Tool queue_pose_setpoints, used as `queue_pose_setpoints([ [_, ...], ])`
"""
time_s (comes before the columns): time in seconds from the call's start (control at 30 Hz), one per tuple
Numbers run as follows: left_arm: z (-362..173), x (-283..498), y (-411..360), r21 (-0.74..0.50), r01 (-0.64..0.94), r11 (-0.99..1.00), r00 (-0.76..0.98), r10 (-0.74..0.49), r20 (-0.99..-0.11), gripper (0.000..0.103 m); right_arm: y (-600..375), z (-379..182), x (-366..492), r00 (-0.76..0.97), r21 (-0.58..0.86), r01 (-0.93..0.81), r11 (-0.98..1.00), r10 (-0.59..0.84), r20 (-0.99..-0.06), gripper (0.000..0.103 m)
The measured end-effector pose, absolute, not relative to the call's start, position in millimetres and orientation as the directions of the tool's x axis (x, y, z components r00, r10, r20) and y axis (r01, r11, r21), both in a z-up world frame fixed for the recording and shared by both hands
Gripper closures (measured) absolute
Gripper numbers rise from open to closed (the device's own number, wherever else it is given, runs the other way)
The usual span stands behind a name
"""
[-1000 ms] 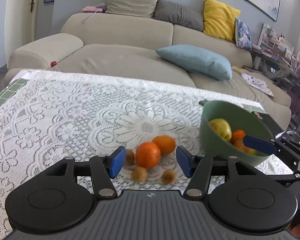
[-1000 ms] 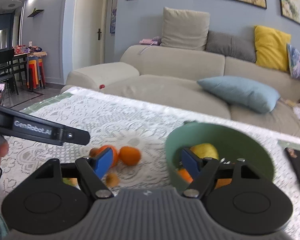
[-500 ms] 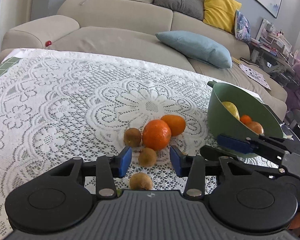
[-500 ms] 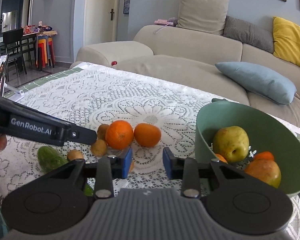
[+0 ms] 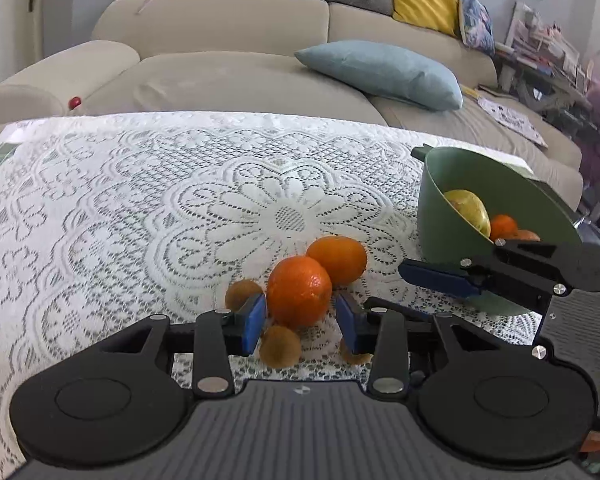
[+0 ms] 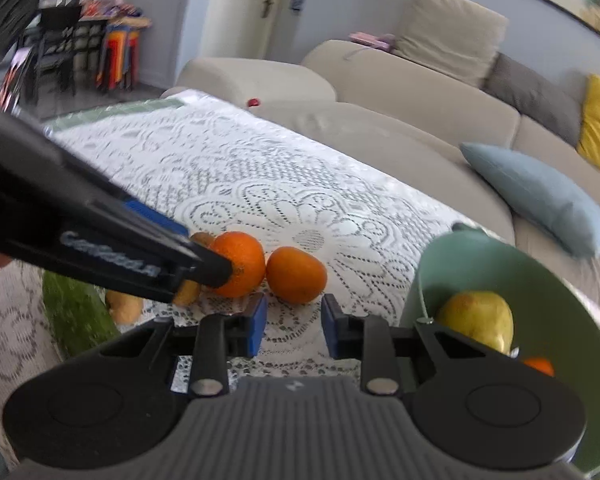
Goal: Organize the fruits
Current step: 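Grasp a mandarin with the left tool while the right tool grasps another mandarin, then lift the mandarin with the right tool and carry it into the colander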
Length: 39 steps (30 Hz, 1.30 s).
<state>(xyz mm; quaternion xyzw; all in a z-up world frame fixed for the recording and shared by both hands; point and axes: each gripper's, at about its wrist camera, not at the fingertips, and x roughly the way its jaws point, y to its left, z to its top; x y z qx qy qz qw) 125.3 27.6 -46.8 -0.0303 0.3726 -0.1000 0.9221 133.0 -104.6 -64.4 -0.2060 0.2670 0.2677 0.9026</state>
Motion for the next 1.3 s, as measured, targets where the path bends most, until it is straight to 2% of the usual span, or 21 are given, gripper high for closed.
queue_pose_setpoints([
  [0.3, -52.3, 140.3, 15.0, -0.055, 0.169, 0.984, 0.679, -0.157, -0.717, 0.060, -95.6, -68.5, 141.1, 0.695, -0.290, -0.649, 0.704, 0.393, -0.601, 0.078],
  [0.7, -54.2, 141.1, 12.4, -0.040, 0.180, 0.983, 0.682, -0.154, -0.715, 0.063, -92.3, -72.4, 142.7, 0.685, -0.339, -0.679, 0.651, 0.395, -0.612, 0.077],
  [0.87, -49.4, 137.7, 17.4, -0.069, 0.162, 0.984, 0.695, -0.163, -0.700, 0.064, -89.8, -66.9, 145.2, 0.683, -0.371, -0.692, 0.620, 0.395, -0.615, 0.070],
  [1.0, -44.3, 136.2, 22.6, -0.112, 0.154, 0.982, 0.704, -0.188, -0.684, 0.065, -86.8, -64.3, 151.6, 0.676, -0.383, -0.702, 0.600, 0.392, -0.625, 0.067],
  [1.3, -44.6, 138.3, 22.2, -0.111, 0.157, 0.981, 0.705, -0.190, -0.684, 0.066, -73.7, -72.2, 168.3, 0.660, -0.406, -0.714, 0.571, 0.355, -0.662, 0.061],
])
